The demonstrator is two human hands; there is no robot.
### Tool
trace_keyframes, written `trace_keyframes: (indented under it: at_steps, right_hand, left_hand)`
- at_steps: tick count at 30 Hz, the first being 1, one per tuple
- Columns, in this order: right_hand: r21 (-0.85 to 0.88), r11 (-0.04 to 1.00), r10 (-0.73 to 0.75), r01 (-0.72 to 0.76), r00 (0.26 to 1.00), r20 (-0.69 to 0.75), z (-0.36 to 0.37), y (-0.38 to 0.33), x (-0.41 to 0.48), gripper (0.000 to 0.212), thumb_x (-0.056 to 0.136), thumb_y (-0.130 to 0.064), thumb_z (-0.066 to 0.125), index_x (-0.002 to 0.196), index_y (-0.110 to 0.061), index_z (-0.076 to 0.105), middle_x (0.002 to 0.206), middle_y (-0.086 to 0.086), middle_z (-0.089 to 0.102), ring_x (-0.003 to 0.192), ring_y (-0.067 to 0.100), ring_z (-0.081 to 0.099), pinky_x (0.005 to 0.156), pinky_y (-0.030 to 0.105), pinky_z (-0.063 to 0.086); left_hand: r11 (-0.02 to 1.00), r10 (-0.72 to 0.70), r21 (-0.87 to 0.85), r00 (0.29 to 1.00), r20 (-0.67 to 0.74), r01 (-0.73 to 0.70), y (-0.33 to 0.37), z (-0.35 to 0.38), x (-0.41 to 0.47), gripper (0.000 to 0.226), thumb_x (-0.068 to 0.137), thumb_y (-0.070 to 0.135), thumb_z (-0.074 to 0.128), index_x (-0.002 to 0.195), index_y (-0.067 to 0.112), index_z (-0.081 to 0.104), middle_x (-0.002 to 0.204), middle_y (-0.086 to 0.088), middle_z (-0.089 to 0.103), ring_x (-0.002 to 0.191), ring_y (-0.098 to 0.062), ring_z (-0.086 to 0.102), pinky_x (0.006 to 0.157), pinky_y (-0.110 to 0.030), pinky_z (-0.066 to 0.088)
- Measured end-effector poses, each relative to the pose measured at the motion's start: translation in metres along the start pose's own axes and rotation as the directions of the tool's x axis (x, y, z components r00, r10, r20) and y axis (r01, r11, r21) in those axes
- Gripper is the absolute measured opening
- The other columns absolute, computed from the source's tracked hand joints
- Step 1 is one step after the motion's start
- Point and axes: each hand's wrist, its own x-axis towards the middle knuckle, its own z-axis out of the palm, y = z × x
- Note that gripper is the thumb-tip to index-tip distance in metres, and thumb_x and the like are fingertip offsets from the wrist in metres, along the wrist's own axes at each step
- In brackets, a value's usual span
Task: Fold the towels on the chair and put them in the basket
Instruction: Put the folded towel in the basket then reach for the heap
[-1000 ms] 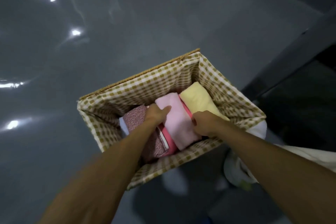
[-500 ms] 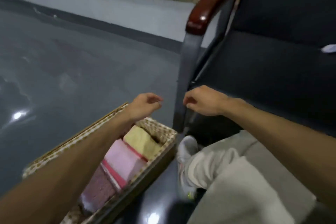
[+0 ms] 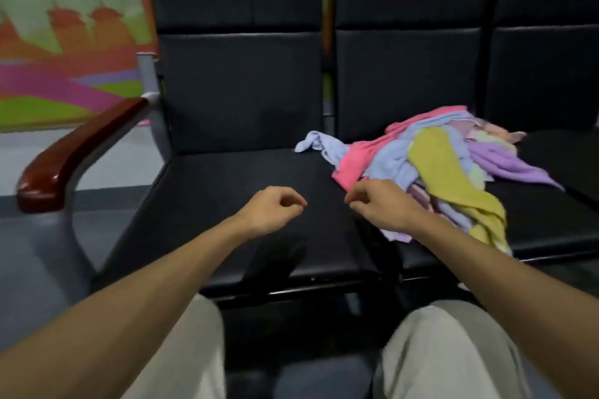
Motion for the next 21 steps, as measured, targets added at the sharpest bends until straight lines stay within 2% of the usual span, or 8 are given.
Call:
trace_keyframes:
  at_steps: [5,8,10,12,14,17,19,21]
  right_hand:
    - [0.058,0.968,0.253,-0.246,0.935,-0.249,-0.027,0.095,-0.002,0.028,0.087,-0.011,0.055,0.112,-0.012,0.069,0.115,0.009,0.069,0.108,0.028,0.061,0.090,0.030,0.043]
    - [0.065,0.935,0.345,-0.348,0.856,-0.384,-0.036,0.138,0.008,0.034,0.089,-0.018,0.058,0.122,-0.009,0.061,0.123,0.016,0.060,0.115,0.033,0.052,0.097,0.038,0.041]
    - [0.030,0.915,0.378,-0.402,0.831,-0.408,-0.036,0.157,0.017,0.044,0.089,-0.028,0.061,0.130,-0.011,0.054,0.128,0.016,0.053,0.121,0.035,0.045,0.101,0.042,0.037]
    - [0.001,0.899,0.410,-0.438,0.840,-0.355,-0.031,0.169,0.027,0.053,0.088,-0.040,0.063,0.133,-0.013,0.049,0.128,0.013,0.051,0.121,0.034,0.046,0.099,0.044,0.038]
    - [0.000,0.892,0.430,-0.451,0.850,-0.304,-0.024,0.176,0.034,0.047,0.089,-0.041,0.064,0.126,-0.015,0.055,0.120,0.010,0.058,0.114,0.033,0.053,0.093,0.042,0.043]
    - [0.090,0.879,0.467,-0.468,0.809,-0.357,-0.019,0.177,0.039,0.011,0.091,-0.020,0.058,0.099,-0.015,0.063,0.103,0.010,0.066,0.099,0.032,0.060,0.077,0.036,0.048]
    - [0.193,0.859,0.511,-0.474,0.772,-0.378,-0.022,0.173,0.040,0.008,0.091,-0.013,0.054,0.092,-0.013,0.062,0.097,0.008,0.066,0.094,0.030,0.059,0.073,0.035,0.046]
    - [0.364,0.834,0.541,-0.415,0.747,-0.387,-0.029,0.162,0.040,0.013,0.093,-0.014,0.049,0.096,-0.010,0.061,0.094,0.004,0.063,0.091,0.025,0.057,0.070,0.031,0.039]
  left_hand:
    - [0.994,0.109,0.002,0.988,0.111,-0.110,0.051,0.065,0.074,0.020,0.091,0.022,0.058,0.107,0.021,0.070,0.110,0.009,0.068,0.104,-0.007,0.061,0.096,-0.026,0.047]
    - [0.993,0.114,-0.002,0.985,0.131,-0.114,0.071,0.097,0.114,0.029,0.093,0.024,0.056,0.120,0.016,0.063,0.119,0.002,0.066,0.103,-0.009,0.060,0.085,-0.019,0.046]
    - [0.996,0.074,-0.051,0.989,0.125,-0.068,0.079,0.116,0.137,0.041,0.093,0.030,0.058,0.130,0.013,0.055,0.126,-0.002,0.061,0.108,-0.015,0.059,0.085,-0.021,0.044]
    - [0.997,0.038,-0.066,0.994,0.102,-0.032,0.081,0.133,0.153,0.051,0.090,0.036,0.064,0.133,0.011,0.052,0.126,-0.004,0.058,0.112,-0.018,0.057,0.091,-0.026,0.044]
    - [0.998,0.056,0.006,0.998,0.033,-0.056,0.079,0.146,0.163,0.049,0.085,0.039,0.069,0.124,0.012,0.058,0.119,-0.003,0.061,0.106,-0.018,0.058,0.088,-0.030,0.047]
    - [0.994,0.109,0.035,0.992,-0.057,-0.107,0.077,0.150,0.168,0.029,0.084,0.035,0.071,0.104,0.016,0.064,0.102,0.001,0.063,0.090,-0.014,0.059,0.075,-0.028,0.045]
    - [0.991,0.133,0.002,0.991,-0.026,-0.132,0.076,0.146,0.167,0.024,0.087,0.030,0.069,0.103,0.014,0.065,0.097,0.002,0.063,0.087,-0.013,0.058,0.075,-0.026,0.045]
    - [0.989,0.147,-0.006,0.988,0.040,-0.147,0.076,0.138,0.163,0.026,0.090,0.028,0.064,0.111,0.012,0.065,0.104,0.000,0.065,0.090,-0.012,0.058,0.077,-0.024,0.045]
